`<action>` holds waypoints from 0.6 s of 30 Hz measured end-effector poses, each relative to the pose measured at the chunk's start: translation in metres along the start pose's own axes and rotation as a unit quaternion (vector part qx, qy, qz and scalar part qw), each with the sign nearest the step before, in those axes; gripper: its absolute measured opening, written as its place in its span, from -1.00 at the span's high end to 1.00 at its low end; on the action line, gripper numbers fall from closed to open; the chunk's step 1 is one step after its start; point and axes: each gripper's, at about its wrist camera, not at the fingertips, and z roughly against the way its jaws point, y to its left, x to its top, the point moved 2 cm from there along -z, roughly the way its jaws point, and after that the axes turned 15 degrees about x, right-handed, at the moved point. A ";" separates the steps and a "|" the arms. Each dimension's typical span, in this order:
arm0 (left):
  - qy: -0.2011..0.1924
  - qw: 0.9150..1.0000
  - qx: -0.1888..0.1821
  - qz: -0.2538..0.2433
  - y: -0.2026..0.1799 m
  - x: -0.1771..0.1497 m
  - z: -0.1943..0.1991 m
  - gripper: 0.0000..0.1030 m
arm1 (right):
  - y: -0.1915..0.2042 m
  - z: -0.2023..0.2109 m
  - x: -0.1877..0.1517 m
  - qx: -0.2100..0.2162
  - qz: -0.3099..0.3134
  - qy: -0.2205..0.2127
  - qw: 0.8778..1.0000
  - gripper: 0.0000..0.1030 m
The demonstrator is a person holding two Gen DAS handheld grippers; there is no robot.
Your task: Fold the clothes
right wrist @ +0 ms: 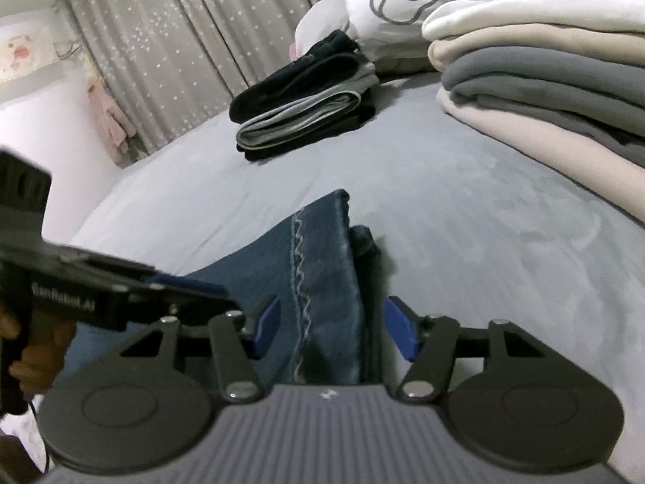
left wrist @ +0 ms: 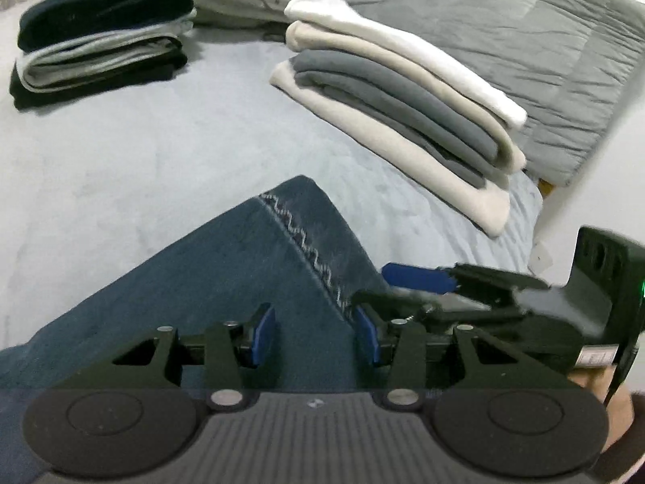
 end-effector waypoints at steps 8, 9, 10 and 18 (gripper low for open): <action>0.005 0.998 -0.016 0.054 0.018 0.010 -0.010 0.13 | -0.013 -0.022 0.007 0.030 0.016 0.008 0.999 0.31; 0.005 0.998 -0.023 0.064 0.021 0.011 -0.008 0.13 | -0.011 -0.022 0.007 0.034 0.022 0.006 0.999 0.33; 0.004 0.997 -0.027 0.067 0.022 0.012 -0.007 0.12 | -0.010 -0.021 0.007 0.036 0.027 0.005 0.999 0.42; -0.002 0.997 -0.040 0.063 0.018 0.012 0.007 0.04 | 0.033 -0.010 0.002 0.058 0.132 -0.007 0.990 0.53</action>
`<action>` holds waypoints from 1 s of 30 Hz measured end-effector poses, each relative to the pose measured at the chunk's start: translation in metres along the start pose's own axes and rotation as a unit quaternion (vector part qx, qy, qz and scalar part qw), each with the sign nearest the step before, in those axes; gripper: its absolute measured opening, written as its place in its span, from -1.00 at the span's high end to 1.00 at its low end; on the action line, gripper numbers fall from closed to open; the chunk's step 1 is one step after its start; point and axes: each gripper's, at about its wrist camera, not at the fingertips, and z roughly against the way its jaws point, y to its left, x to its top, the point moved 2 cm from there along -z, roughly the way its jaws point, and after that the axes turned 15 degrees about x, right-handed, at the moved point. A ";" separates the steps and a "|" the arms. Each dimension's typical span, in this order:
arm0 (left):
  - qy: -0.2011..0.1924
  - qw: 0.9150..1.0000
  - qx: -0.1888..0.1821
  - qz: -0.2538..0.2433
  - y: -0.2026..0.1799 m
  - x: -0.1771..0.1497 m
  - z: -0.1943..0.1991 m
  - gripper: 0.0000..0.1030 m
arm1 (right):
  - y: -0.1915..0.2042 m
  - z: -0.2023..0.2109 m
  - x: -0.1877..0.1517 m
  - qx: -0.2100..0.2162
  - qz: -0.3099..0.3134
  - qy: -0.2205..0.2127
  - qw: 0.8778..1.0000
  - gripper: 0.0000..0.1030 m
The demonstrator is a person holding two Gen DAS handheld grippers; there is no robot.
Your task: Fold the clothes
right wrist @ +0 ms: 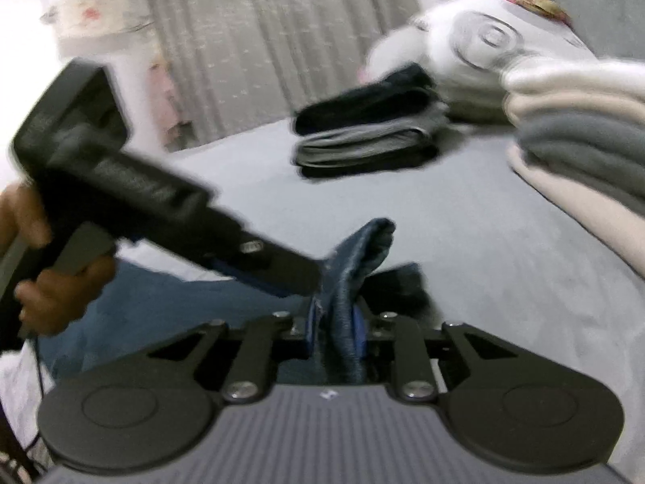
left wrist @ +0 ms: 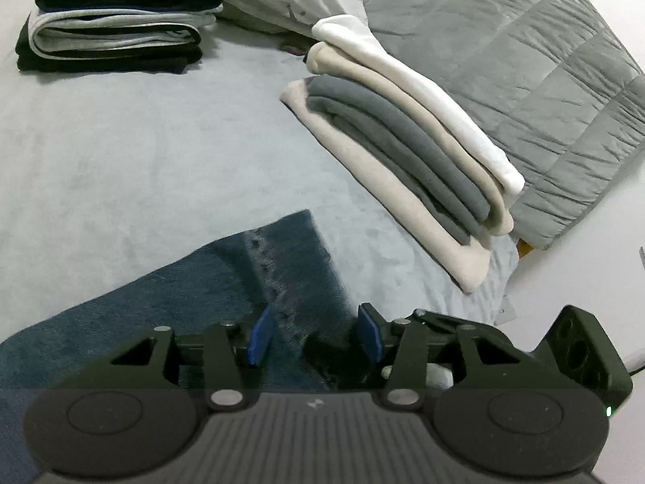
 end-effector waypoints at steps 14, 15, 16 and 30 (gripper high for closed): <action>-0.045 0.996 0.078 0.000 0.003 -0.015 0.010 0.85 | -0.003 0.013 0.011 0.030 -0.017 -0.008 0.999 -0.09; -0.050 0.995 0.083 0.002 0.003 -0.016 0.014 0.85 | -0.005 0.014 0.012 0.032 -0.017 -0.007 0.999 -0.25; -0.056 0.994 0.090 0.005 0.005 -0.017 0.019 0.85 | -0.008 0.016 0.015 0.036 -0.017 -0.006 0.999 -0.42; -0.129 0.989 0.068 0.011 -0.012 -0.049 0.087 0.85 | -0.038 -0.029 0.026 -0.032 0.080 0.071 0.994 -0.39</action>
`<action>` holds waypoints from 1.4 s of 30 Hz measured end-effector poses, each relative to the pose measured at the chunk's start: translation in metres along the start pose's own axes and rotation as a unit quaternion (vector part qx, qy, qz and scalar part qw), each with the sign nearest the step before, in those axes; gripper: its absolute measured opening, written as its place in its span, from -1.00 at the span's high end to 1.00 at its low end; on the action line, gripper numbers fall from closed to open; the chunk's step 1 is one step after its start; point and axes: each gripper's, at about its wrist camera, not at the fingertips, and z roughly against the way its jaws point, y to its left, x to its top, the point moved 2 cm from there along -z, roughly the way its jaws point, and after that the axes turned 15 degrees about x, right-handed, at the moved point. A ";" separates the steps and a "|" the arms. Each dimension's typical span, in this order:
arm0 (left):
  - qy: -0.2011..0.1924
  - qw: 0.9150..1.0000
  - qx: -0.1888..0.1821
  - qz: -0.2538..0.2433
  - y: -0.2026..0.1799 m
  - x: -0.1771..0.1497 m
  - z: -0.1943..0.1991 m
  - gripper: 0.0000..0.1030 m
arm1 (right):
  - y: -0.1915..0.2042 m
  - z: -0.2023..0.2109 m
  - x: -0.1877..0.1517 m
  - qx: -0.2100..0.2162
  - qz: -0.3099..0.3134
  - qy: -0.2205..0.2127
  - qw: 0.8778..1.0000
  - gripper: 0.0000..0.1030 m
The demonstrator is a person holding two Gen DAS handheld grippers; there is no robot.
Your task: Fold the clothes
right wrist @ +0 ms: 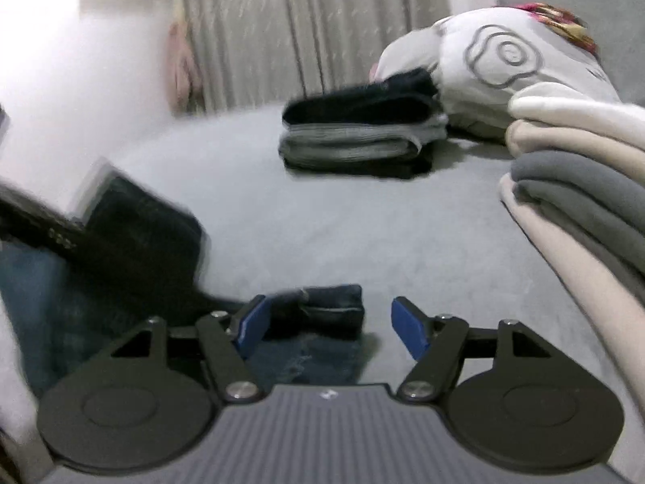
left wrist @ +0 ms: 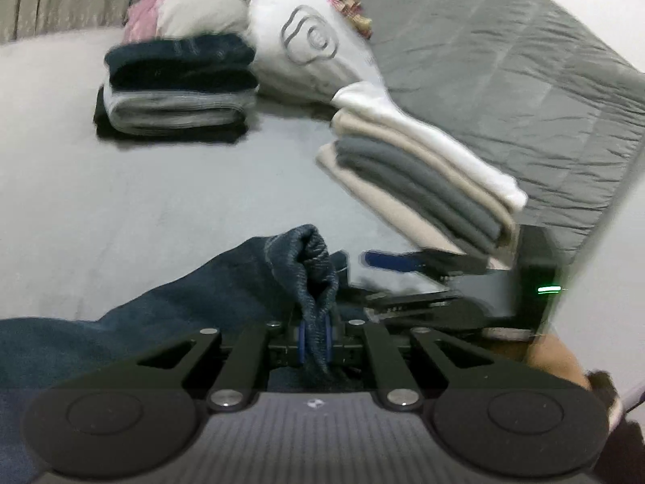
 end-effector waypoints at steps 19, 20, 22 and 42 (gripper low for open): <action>-0.032 0.998 -0.053 0.024 -0.007 0.000 0.056 0.85 | 0.021 -0.064 0.024 0.074 0.083 0.030 0.993 -0.45; -0.029 0.998 -0.053 0.022 -0.008 -0.001 0.053 0.85 | 0.024 -0.071 0.024 0.083 0.085 0.037 0.992 -0.42; -0.022 0.998 -0.055 0.018 -0.012 -0.003 0.048 0.85 | 0.027 -0.093 0.024 0.088 0.087 0.059 0.991 -0.40; 0.079 0.994 -0.069 0.024 -0.045 -0.010 -0.088 0.22 | -0.060 0.031 -0.016 -0.040 -0.135 -0.045 0.989 -0.47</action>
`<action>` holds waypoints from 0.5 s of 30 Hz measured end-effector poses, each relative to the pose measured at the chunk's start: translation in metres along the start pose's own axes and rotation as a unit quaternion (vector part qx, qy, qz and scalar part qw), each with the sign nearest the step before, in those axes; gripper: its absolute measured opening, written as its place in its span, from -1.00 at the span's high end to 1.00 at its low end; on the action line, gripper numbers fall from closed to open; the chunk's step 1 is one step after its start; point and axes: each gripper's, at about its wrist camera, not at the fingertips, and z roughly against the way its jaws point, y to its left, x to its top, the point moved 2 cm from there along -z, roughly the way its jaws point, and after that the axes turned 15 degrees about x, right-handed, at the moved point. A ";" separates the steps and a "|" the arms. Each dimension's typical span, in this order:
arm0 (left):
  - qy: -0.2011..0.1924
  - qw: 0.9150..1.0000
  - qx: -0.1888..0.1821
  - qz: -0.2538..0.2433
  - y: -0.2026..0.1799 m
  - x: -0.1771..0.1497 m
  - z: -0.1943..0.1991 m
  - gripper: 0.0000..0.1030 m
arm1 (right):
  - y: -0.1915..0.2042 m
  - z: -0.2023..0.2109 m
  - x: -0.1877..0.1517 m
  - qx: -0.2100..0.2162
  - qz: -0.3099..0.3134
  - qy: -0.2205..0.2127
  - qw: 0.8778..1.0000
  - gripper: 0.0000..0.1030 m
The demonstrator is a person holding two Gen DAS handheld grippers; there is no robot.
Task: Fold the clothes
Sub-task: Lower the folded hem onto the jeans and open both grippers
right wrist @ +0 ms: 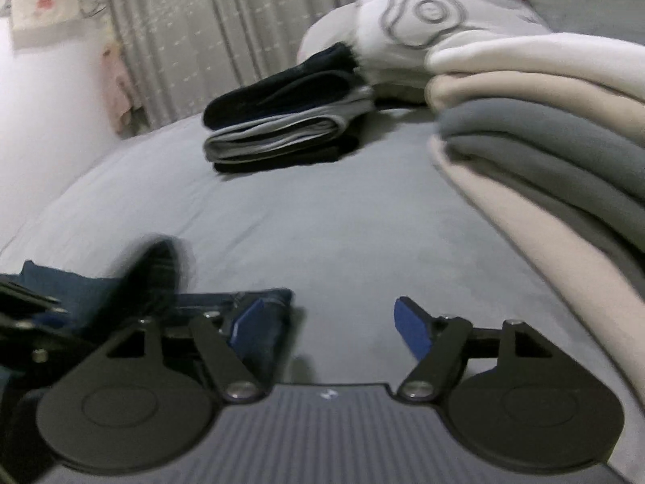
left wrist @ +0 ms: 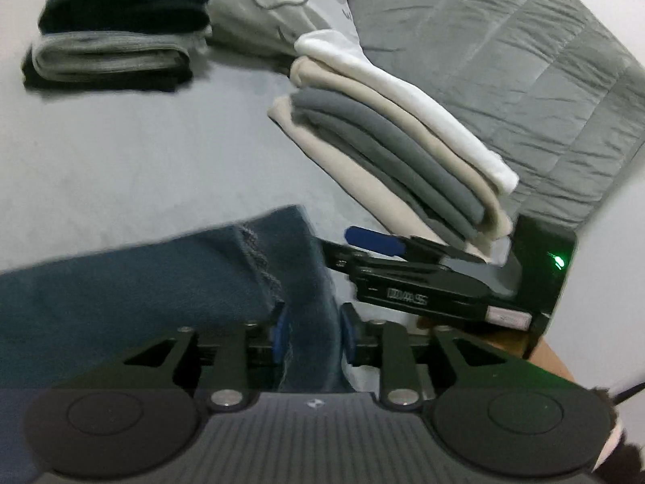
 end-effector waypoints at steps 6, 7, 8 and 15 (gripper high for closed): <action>-0.014 0.998 0.042 -0.033 0.022 -0.023 0.031 -0.04 | 0.006 0.040 -0.007 0.008 -0.023 -0.027 0.999 -0.44; -0.015 0.998 0.053 -0.038 0.026 -0.025 0.034 -0.04 | 0.010 0.042 -0.009 0.014 -0.025 -0.024 0.999 -0.41; -0.018 0.996 0.075 -0.045 0.038 -0.033 0.042 -0.04 | 0.014 0.045 -0.011 0.019 -0.025 -0.021 0.999 -0.33; -0.029 0.983 0.179 -0.041 0.118 -0.079 0.097 -0.04 | 0.064 0.061 -0.033 0.051 0.002 -0.007 0.999 0.13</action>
